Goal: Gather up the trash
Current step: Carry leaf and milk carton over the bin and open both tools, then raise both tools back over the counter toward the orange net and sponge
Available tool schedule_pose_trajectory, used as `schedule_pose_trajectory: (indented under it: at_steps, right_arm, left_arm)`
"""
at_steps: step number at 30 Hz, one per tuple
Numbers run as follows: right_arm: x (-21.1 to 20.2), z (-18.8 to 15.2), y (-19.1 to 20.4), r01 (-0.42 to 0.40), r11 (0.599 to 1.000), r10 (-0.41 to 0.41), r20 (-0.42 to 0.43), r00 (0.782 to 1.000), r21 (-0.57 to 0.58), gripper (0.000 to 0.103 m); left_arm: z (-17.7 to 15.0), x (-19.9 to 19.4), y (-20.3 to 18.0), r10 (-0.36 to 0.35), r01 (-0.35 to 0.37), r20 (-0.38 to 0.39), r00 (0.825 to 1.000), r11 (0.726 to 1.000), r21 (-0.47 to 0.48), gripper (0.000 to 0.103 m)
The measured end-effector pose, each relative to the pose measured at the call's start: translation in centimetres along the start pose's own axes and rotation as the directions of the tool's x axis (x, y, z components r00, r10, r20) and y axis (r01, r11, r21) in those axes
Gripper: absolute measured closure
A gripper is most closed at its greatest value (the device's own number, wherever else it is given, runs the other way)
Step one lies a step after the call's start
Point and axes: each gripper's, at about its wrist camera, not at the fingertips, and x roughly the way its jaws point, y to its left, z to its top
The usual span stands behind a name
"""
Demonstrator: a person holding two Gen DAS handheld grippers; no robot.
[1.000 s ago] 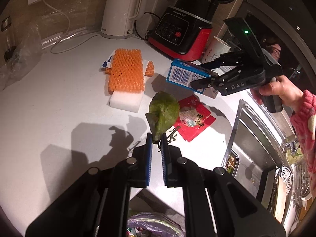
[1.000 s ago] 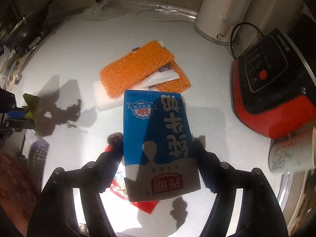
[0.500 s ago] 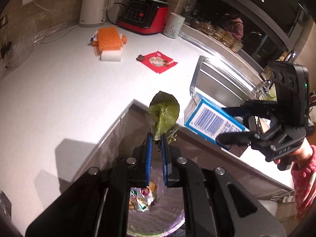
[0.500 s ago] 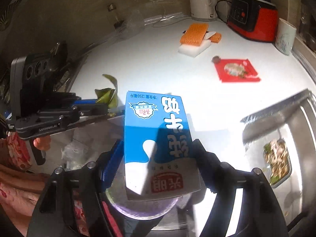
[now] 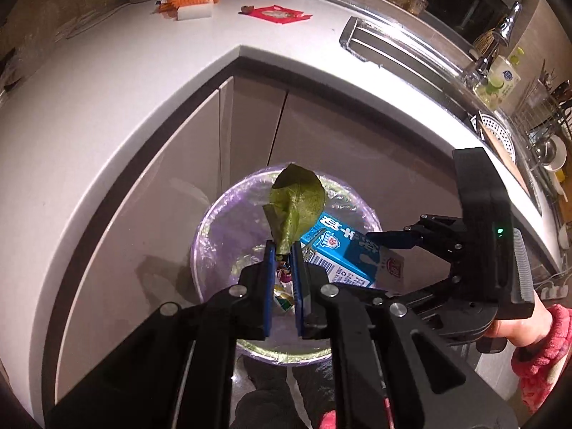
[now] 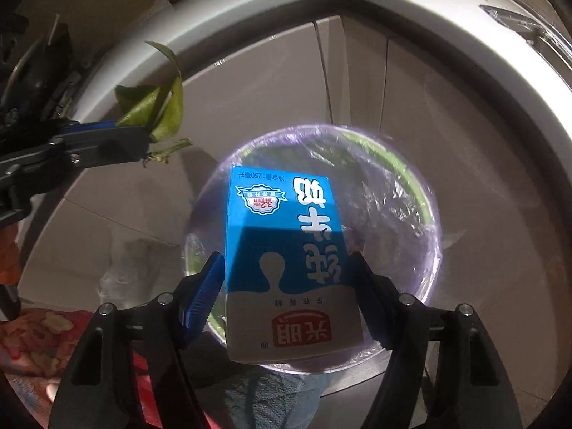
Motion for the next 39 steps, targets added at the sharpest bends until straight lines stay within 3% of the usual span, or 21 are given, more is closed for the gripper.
schedule_pose_trajectory:
  at_steps: [6,14,15,17,20,23,32,34,36,38,39]
  right_arm:
    - [3.2,-1.3,0.3,0.117,0.991,-0.116,-0.016,0.993,0.057,0.032]
    - [5.0,-1.4,1.1,0.174,0.983,-0.172,-0.043,0.984,0.058,0.031]
    - [5.2,-1.4,1.2,0.175,0.983,-0.172,-0.055,0.984,0.056,0.028]
    - [5.1,-1.5,1.6,0.191,0.981,-0.188,-0.055,0.981,0.043,0.013]
    - [4.1,-1.5,2.1,0.197,0.979,-0.196,-0.043,0.980,0.041,0.007]
    - [2.6,-1.8,2.0,0.189,0.980,-0.188,-0.031,0.982,0.068,0.007]
    - [-5.1,-3.7,0.1,0.164,0.956,-0.187,0.075,0.979,0.242,0.002]
    - [-6.2,-4.0,-0.2,0.156,0.951,-0.187,0.093,0.978,0.267,0.002]
    - [-7.2,-4.3,-0.3,0.153,0.948,-0.189,0.105,0.976,0.280,0.002]
    - [-8.0,-4.3,-0.3,0.153,0.946,-0.191,0.112,0.975,0.284,0.002]
    - [-8.4,-4.4,-0.3,0.153,0.946,-0.193,0.116,0.974,0.285,0.002]
  left_arm:
    - [-1.8,2.0,0.1,0.017,-0.016,-0.051,0.999,1.000,0.013,0.094]
    - [-2.2,2.7,0.5,0.013,-0.012,-0.075,0.997,1.000,0.015,0.094]
    - [-2.2,2.7,0.6,0.013,-0.012,-0.077,0.997,1.000,0.016,0.094]
    - [-2.2,2.9,0.6,0.013,-0.011,-0.081,0.997,1.000,0.018,0.094]
    - [-2.1,3.2,0.6,0.009,-0.007,-0.087,0.996,1.000,0.025,0.094]
    - [-1.9,3.4,0.6,0.001,0.001,-0.089,0.996,1.000,0.030,0.094]
    - [-2.0,5.6,-0.4,0.001,0.007,-0.129,0.992,0.998,0.057,0.094]
    - [-2.3,6.9,-0.9,-0.002,0.014,-0.171,0.985,0.997,0.072,0.086]
    - [-2.7,8.4,-1.3,0.021,-0.004,-0.210,0.978,0.996,0.085,0.045]
    - [-3.2,9.1,-1.8,0.057,-0.035,-0.215,0.975,0.994,0.107,0.029]
    - [-3.3,9.3,-1.9,0.064,-0.038,-0.213,0.975,0.992,0.121,0.028]
